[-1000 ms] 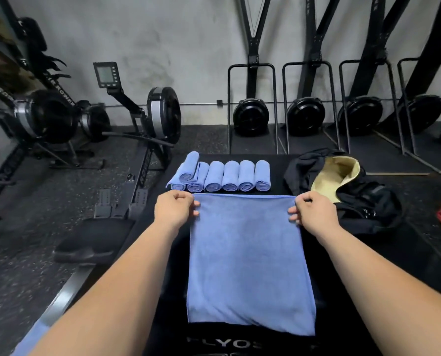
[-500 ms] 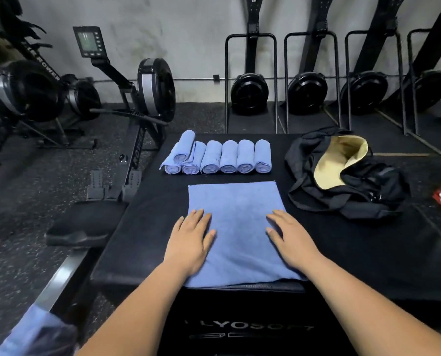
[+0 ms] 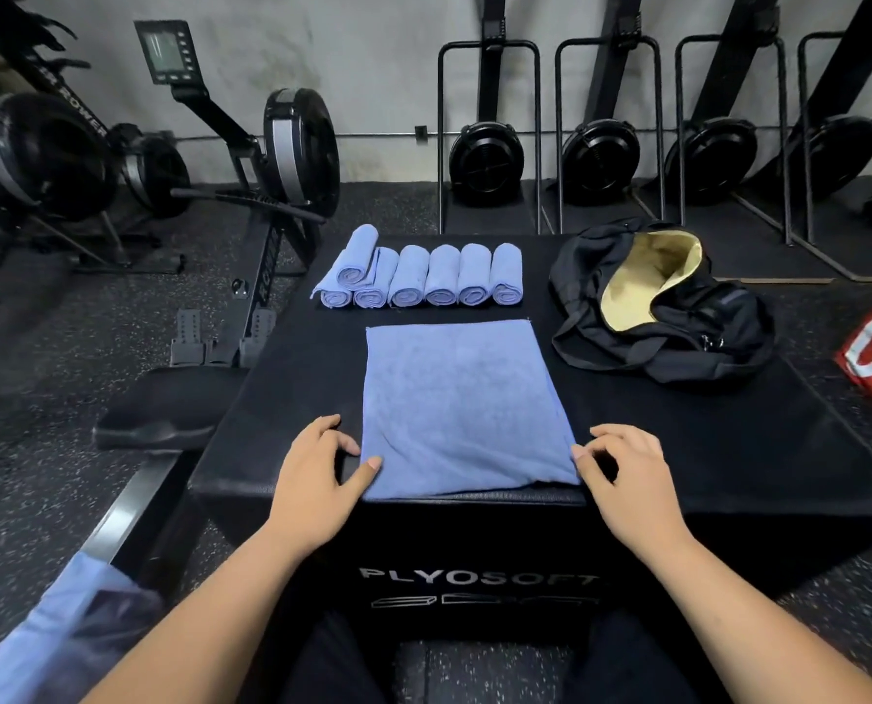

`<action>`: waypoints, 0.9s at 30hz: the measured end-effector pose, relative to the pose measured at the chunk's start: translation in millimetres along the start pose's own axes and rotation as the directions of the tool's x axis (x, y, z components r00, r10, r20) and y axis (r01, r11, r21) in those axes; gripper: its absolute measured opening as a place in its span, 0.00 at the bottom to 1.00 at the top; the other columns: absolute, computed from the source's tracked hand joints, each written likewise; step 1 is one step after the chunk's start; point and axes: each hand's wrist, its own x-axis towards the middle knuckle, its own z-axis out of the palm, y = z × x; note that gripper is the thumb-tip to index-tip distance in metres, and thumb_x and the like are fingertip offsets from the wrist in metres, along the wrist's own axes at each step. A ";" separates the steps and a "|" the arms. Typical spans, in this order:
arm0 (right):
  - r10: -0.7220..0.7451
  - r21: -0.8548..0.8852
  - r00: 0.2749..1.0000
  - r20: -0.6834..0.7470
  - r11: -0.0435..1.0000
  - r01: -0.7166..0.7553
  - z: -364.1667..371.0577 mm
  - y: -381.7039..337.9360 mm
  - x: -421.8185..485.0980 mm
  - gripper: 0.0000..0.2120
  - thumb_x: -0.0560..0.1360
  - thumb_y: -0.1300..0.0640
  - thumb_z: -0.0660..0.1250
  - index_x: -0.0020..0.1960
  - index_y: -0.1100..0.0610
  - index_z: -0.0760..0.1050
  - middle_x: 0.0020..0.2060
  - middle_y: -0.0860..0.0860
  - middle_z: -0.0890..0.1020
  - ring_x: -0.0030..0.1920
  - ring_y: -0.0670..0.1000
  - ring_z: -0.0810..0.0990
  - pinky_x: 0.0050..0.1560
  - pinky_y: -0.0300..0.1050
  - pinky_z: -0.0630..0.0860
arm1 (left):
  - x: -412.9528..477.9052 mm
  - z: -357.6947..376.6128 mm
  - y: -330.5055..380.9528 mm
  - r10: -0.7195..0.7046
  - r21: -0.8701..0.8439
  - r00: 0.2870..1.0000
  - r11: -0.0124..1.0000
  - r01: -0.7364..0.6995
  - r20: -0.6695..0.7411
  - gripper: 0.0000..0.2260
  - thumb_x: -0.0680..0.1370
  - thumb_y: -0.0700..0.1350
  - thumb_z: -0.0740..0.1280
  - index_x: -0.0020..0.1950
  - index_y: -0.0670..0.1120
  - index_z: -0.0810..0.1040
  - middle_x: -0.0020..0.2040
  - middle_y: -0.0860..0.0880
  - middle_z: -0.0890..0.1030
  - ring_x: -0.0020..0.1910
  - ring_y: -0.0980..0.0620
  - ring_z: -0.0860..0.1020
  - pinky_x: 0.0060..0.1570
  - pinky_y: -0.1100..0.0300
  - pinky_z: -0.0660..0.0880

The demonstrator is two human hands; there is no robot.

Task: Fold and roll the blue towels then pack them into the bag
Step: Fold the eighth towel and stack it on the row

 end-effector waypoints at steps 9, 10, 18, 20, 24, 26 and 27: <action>0.022 0.084 0.995 0.096 0.996 -0.031 -15.7 -5.0 -13.8 0.07 0.73 0.48 0.79 0.39 0.42 0.82 0.60 0.39 0.79 0.70 0.45 0.67 0.66 0.37 0.62 | -21.2 -3.8 9.5 -0.084 -0.144 0.995 0.985 0.092 0.061 0.05 0.76 0.53 0.78 0.43 0.56 0.85 0.79 0.52 0.69 0.82 0.53 0.56 0.76 0.56 0.53; 0.028 0.094 0.996 0.082 0.995 -0.035 -16.5 -4.5 -14.1 0.07 0.74 0.50 0.79 0.39 0.42 0.82 0.60 0.39 0.80 0.69 0.46 0.68 0.65 0.33 0.61 | -23.4 -3.5 9.7 -0.079 -0.143 0.995 0.986 0.087 0.056 0.04 0.76 0.53 0.78 0.44 0.57 0.84 0.79 0.52 0.69 0.82 0.53 0.56 0.76 0.56 0.53; 0.061 0.046 0.993 -0.098 0.997 -0.057 -5.7 -3.6 -27.1 0.12 0.69 0.62 0.77 0.35 0.50 0.76 0.56 0.47 0.80 0.66 0.52 0.68 0.62 0.42 0.65 | -23.1 -4.3 -1.6 0.007 -0.078 0.998 0.997 -0.003 0.056 0.10 0.73 0.63 0.74 0.52 0.63 0.80 0.73 0.52 0.76 0.82 0.52 0.59 0.79 0.45 0.59; 0.048 0.052 0.995 -0.091 0.998 -0.043 -5.5 -4.1 -28.0 0.13 0.69 0.62 0.77 0.35 0.50 0.75 0.56 0.47 0.79 0.66 0.52 0.68 0.63 0.42 0.64 | -23.6 -4.2 -3.7 0.012 -0.079 0.998 0.997 -0.007 0.055 0.09 0.74 0.61 0.74 0.52 0.64 0.81 0.73 0.53 0.75 0.81 0.53 0.59 0.78 0.42 0.61; 0.030 0.062 0.997 -0.069 0.998 -0.025 -8.2 -3.0 -28.4 0.12 0.69 0.62 0.76 0.39 0.49 0.75 0.55 0.47 0.78 0.64 0.52 0.68 0.61 0.44 0.64 | -33.0 -8.3 3.5 0.039 -0.088 0.998 0.996 -0.034 0.048 0.11 0.75 0.50 0.78 0.52 0.64 0.83 0.76 0.53 0.70 0.80 0.54 0.60 0.77 0.44 0.63; 0.006 0.058 0.998 -0.056 0.998 -0.003 -9.2 -0.5 -28.4 0.12 0.70 0.62 0.76 0.44 0.48 0.76 0.53 0.44 0.78 0.60 0.50 0.68 0.58 0.45 0.65 | -38.8 -12.9 7.6 0.064 -0.085 0.995 0.995 -0.057 0.073 0.14 0.72 0.51 0.80 0.53 0.63 0.81 0.78 0.55 0.68 0.79 0.55 0.59 0.76 0.49 0.61; -0.009 0.051 0.999 -0.048 0.999 0.011 -9.7 1.1 -28.4 0.13 0.72 0.62 0.75 0.48 0.48 0.77 0.53 0.43 0.78 0.60 0.49 0.67 0.58 0.44 0.66 | -41.0 -15.0 8.5 0.080 -0.075 0.993 0.994 -0.073 0.090 0.16 0.71 0.52 0.81 0.54 0.63 0.80 0.78 0.56 0.66 0.79 0.56 0.59 0.75 0.52 0.61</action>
